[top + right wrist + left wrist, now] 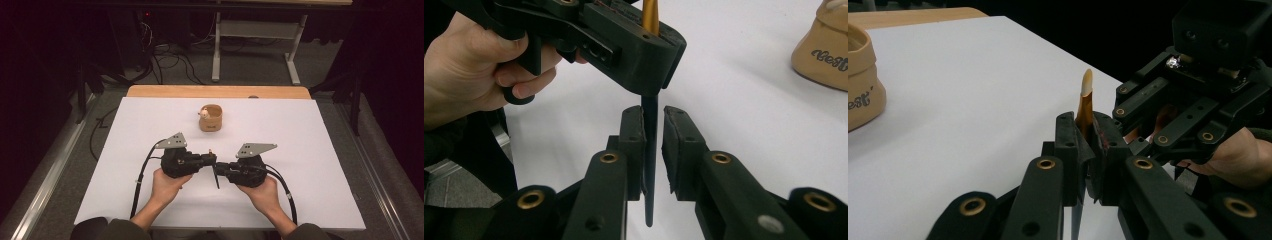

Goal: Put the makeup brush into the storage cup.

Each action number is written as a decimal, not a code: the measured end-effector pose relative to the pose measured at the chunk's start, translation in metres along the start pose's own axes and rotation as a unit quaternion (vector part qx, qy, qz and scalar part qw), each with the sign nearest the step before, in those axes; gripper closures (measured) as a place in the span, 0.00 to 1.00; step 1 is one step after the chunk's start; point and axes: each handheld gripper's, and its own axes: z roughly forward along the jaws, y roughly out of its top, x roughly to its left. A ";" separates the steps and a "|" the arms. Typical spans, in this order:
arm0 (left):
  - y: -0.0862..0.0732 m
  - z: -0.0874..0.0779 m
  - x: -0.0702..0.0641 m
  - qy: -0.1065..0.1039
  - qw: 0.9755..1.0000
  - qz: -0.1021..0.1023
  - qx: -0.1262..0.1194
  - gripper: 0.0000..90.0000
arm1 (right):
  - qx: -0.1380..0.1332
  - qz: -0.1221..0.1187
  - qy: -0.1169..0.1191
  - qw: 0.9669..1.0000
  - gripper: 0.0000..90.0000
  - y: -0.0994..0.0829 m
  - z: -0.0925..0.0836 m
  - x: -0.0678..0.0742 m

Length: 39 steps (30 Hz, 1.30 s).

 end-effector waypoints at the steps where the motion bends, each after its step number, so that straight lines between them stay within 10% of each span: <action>1: 0.000 0.000 0.000 0.001 1.000 0.000 0.001 0.93 | -0.001 0.000 0.001 1.000 0.88 0.000 0.000 0.000; 39: 0.003 -0.009 0.000 0.010 1.000 -0.004 -0.002 0.93 | -0.051 0.027 -0.031 0.998 0.50 -0.008 -0.022 -0.021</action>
